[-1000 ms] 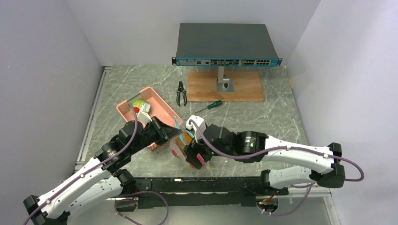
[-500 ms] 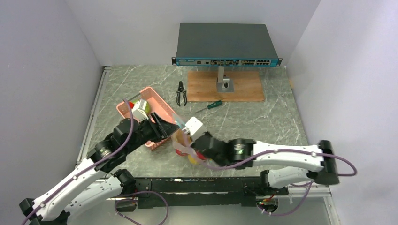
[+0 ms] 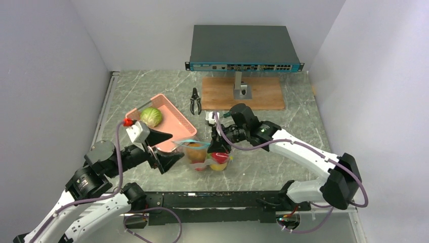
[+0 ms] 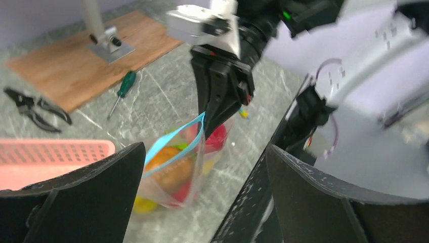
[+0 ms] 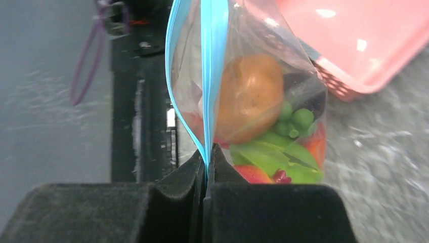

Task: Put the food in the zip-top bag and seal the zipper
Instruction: Zip the zipper food storage bag at the center of the board.

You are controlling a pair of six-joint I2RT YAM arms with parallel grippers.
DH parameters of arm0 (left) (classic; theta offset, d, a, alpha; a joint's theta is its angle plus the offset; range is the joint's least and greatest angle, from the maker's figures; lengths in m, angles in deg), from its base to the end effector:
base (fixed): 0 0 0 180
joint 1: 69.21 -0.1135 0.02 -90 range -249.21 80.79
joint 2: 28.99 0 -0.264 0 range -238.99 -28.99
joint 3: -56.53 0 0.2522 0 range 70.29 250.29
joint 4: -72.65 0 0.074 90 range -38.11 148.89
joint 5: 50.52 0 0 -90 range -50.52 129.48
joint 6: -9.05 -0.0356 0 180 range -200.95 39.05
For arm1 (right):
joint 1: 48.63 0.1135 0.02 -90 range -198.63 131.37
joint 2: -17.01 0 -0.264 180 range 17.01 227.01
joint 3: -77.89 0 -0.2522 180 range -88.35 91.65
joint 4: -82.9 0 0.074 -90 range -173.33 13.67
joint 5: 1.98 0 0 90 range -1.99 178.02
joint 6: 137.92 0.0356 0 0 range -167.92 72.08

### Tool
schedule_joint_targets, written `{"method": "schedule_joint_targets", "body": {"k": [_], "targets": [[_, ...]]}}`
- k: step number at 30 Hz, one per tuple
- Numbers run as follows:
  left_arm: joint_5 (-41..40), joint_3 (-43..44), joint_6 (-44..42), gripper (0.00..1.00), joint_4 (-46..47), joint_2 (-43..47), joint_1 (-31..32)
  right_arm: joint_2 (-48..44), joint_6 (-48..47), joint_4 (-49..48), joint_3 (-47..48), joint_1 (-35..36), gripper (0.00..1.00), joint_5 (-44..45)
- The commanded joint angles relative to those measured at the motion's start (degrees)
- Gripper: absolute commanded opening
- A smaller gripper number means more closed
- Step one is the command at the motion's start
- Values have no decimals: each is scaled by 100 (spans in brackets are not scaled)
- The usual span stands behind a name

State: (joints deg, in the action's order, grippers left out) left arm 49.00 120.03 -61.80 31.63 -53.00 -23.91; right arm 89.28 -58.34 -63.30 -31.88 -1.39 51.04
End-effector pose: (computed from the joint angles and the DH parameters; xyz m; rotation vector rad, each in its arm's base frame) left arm 0.0539 -0.0628 0.3784 0.5144 1.6109 -0.9938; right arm 0.1708 0.2162 0.2960 -1.4023 1.7609 1.0623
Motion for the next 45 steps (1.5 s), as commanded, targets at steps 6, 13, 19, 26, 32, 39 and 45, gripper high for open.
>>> {"method": "schedule_joint_targets", "body": {"k": [6, 13, 19, 26, 32, 39, 45], "targets": [[1371, 514, -3995, 98, -444, -1190, -10, 228, -213, -44, 349, -112, 0, -2243], [2484, 332, -4730, 100, 45, -2231, -5, 225, -163, -53, 298, -110, 0, -2253], [2630, 332, -4862, 76, -115, -3102, -5, 193, -143, 37, 315, -112, 0, -2053], [1988, 58, -4553, 0, 345, -3258, -182, -806, 1408, -1298, -697, -135, 46, 571], [2298, -301, -4549, 0, 570, -2875, -470, -2661, 2200, -2616, -2257, -215, 71, 1625], [3011, -312, -4483, 0, 588, -2838, -743, -3864, 2423, -3854, -3839, -347, 73, 1943], [3330, -296, -4500, 0, 482, -2880, -762, -3525, 2659, -4579, -3962, -991, 56, 740]]}}
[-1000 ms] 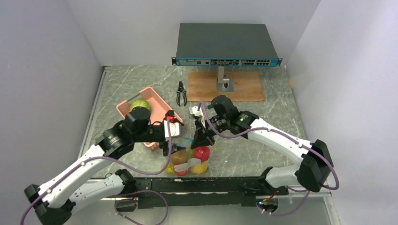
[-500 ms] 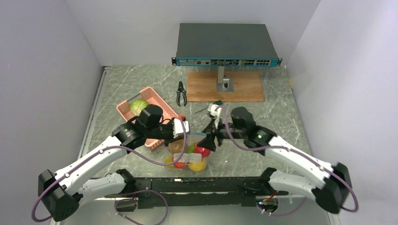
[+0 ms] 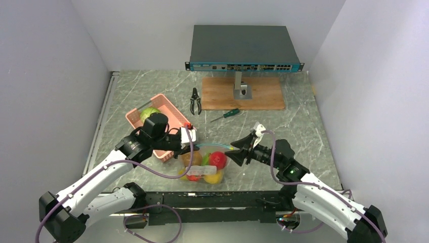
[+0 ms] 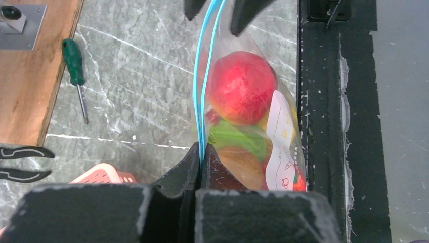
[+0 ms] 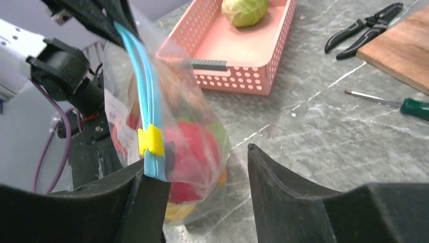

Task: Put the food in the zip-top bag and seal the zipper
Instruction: Zip the zipper food storage bag at the center of the board.

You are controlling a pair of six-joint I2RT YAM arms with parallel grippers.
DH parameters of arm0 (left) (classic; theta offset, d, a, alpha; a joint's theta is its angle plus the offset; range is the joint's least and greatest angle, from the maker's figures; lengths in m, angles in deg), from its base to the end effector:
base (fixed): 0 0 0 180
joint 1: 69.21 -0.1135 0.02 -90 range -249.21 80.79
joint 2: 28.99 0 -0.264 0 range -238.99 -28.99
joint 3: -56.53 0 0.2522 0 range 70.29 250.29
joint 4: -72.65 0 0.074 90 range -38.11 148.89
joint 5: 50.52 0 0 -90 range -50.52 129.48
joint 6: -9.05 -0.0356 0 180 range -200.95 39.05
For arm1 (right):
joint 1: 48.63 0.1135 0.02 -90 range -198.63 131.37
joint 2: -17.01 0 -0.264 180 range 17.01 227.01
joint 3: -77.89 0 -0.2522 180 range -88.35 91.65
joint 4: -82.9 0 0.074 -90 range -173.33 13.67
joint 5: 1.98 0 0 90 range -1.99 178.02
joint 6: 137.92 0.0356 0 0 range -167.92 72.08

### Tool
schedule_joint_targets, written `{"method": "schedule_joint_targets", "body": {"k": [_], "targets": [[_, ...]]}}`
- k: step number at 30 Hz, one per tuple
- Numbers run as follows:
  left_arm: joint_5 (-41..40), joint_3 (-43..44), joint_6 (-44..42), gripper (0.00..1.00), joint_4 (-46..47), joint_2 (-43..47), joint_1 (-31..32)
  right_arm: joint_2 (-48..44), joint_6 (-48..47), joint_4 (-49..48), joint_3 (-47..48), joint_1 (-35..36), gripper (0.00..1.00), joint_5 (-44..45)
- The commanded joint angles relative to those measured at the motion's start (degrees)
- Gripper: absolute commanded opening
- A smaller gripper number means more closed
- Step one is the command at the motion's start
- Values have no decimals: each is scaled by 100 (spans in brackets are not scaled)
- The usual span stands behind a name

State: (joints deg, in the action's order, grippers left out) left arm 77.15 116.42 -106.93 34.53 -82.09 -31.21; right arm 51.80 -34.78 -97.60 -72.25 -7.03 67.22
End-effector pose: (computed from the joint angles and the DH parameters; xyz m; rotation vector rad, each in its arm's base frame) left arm 0.1436 -0.1398 0.3013 1.4242 1.5358 -0.8189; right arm 0.1123 0.1166 0.2342 -0.7066 1.5968 1.0131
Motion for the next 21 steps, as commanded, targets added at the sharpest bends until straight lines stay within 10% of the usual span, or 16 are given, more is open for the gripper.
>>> {"method": "schedule_joint_targets", "body": {"k": [1, 8, 16, 21], "targets": [[548, 64, 2, 0, 182, 55, -37, 313, 330, -1232, 108, -556, 52, -1124], [708, 89, 60, 5, 165, 109, -35, 683, 518, -1612, 182, -1007, 2, -2515], [547, -14, 815, 81, 1064, 238, 2, 1186, 1306, -2027, 226, -1045, 0, -2922], [666, 616, 1231, 87, 1599, -344, 431, 1255, 1630, -2032, 302, -1036, 0, -2898]]}}
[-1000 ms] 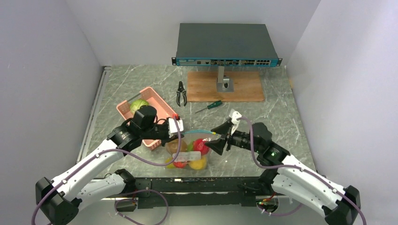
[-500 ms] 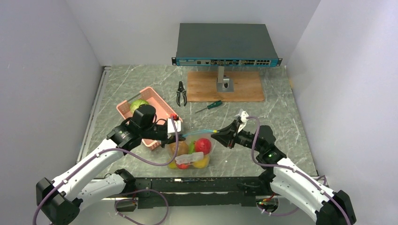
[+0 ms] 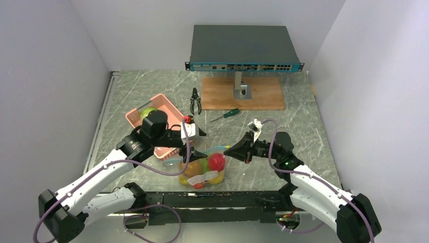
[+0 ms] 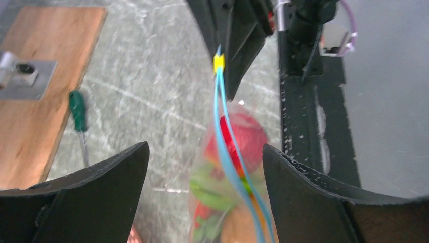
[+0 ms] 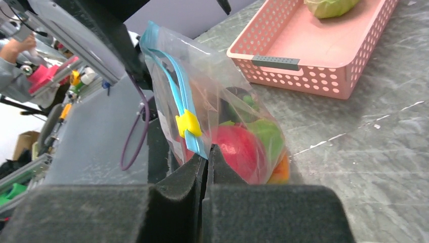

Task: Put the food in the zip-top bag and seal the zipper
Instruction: Zip the zipper food storage bag at the center of the board.

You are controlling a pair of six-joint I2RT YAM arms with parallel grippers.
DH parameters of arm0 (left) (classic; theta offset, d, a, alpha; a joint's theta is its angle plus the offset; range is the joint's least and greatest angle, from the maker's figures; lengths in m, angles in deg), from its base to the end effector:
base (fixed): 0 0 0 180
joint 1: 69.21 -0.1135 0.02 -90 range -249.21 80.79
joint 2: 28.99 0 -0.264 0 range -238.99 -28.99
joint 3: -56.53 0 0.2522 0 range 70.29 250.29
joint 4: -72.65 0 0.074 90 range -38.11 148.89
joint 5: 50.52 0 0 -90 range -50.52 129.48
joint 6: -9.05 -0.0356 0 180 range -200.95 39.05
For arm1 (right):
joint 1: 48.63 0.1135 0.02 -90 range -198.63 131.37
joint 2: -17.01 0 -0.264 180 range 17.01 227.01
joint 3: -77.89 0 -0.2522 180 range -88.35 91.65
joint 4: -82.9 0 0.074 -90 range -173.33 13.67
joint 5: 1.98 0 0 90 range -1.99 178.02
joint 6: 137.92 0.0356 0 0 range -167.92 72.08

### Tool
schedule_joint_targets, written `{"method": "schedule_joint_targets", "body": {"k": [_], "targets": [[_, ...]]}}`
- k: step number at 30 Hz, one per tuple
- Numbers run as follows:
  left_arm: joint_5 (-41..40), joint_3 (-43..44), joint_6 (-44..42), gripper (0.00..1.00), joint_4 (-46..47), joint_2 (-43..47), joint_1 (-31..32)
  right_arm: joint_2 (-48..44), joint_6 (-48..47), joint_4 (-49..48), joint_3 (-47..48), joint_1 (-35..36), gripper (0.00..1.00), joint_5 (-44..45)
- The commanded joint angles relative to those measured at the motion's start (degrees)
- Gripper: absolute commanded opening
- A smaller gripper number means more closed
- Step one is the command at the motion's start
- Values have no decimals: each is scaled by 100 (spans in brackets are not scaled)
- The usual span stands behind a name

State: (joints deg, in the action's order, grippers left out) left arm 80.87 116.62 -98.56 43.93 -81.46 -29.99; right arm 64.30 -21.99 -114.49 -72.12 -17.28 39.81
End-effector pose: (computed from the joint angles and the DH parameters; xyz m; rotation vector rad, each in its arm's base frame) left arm 0.1425 -0.1467 0.3200 1.3333 1.4326 -0.9466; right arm 0.1394 0.1160 0.2326 -0.7969 1.5743 1.4053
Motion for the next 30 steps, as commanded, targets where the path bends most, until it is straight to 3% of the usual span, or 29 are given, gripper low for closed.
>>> {"method": "schedule_joint_targets", "body": {"k": [1, 4, 6, 12, 18, 23, 27, 30], "targets": [[386, 866, 302, 88, 462, -653, 399, 0, 372, -310, 312, -17, 0, -153], [447, 1697, -315, 85, -730, -1550, 760, -12, 443, -276, 366, -13, 0, -140], [518, 2004, -519, 78, -1217, -1990, 856, -84, 422, -168, 399, -14, 0, -40], [345, 1807, -363, 27, -993, -2282, 892, -210, 214, 151, 501, -15, 0, -30], [321, 1563, -380, 2, -808, -2013, 851, -28, -38, 176, 632, -15, 0, -385], [536, 1534, -418, 0, -901, -1922, 853, 166, -145, -21, 751, -2, 17, -666], [568, 1527, -362, 1, -873, -1911, 835, 223, -105, -202, 800, 12, 14, -742], [563, 1553, -292, 10, -893, -1896, 825, 301, 74, -436, 803, 18, 11, -777]]}}
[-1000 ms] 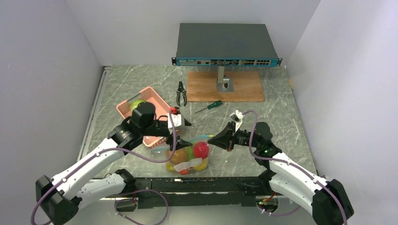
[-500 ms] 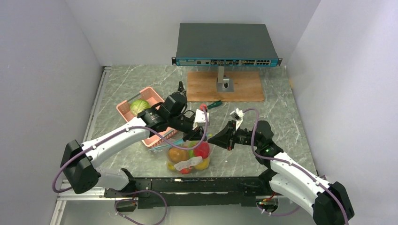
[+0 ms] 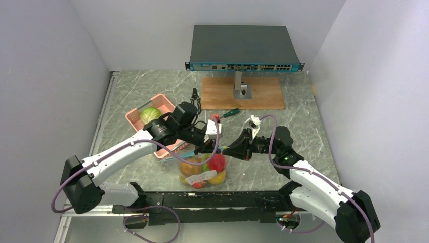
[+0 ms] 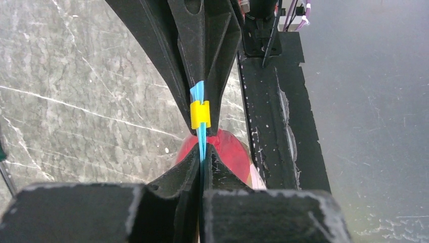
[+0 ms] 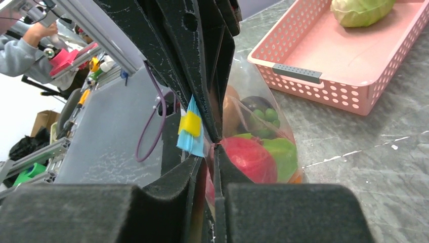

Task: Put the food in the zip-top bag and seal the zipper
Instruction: Zip the zipper food storage bag at the center of the board.

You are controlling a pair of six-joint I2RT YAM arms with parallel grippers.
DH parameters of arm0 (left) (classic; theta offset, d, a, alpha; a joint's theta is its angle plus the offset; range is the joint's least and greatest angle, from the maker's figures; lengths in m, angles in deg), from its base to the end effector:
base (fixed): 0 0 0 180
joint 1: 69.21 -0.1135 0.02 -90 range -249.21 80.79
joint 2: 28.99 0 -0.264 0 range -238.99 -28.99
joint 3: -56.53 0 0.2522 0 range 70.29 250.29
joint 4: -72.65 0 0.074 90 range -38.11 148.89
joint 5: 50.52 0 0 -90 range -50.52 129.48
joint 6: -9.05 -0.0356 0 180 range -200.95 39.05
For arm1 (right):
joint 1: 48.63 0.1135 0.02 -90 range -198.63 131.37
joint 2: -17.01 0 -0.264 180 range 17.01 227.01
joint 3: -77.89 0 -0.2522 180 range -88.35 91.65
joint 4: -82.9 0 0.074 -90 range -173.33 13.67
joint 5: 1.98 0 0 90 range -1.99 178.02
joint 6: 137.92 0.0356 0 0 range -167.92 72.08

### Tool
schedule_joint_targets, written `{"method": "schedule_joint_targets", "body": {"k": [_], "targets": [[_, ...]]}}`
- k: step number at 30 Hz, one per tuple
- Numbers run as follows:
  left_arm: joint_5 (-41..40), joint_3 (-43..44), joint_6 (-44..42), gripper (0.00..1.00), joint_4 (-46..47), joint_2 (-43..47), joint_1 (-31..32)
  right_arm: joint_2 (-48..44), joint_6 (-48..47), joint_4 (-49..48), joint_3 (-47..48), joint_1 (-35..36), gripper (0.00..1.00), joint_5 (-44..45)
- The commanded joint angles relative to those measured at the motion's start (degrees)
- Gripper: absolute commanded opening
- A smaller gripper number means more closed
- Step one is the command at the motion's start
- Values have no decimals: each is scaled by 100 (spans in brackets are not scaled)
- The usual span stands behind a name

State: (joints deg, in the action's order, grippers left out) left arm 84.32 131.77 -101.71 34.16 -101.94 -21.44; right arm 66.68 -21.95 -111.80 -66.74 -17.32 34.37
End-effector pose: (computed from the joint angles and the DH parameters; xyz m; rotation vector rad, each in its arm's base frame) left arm 0.1660 -0.2203 0.3174 1.5891 1.5299 -1.1220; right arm 0.1463 0.1225 0.2531 -0.8819 1.5489 1.4715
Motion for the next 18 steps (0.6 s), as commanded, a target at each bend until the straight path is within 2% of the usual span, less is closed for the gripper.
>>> {"method": "schedule_joint_targets", "body": {"k": [1, 3, 4, 7, 11, 18], "targets": [[181, 18, 72, 19, 141, 183, -26, 99, 93, -747, 285, 36, 3, -256], [61, -93, 263, 47, 432, 306, -29, 120, 152, -723, 273, 50, 0, -145], [-16, -183, 349, 55, 599, 393, -27, 115, 228, -781, 224, 57, 0, -79], [-243, -592, 553, 66, 1250, 797, -30, -1, 518, -1016, 35, 65, 0, 148], [-605, -1141, 623, 65, 2067, 1396, -30, -183, 491, -829, -17, 95, 0, 294], [-817, -1411, 892, 49, 2746, 1646, -31, -249, 347, -447, 119, 133, 0, 410]]}}
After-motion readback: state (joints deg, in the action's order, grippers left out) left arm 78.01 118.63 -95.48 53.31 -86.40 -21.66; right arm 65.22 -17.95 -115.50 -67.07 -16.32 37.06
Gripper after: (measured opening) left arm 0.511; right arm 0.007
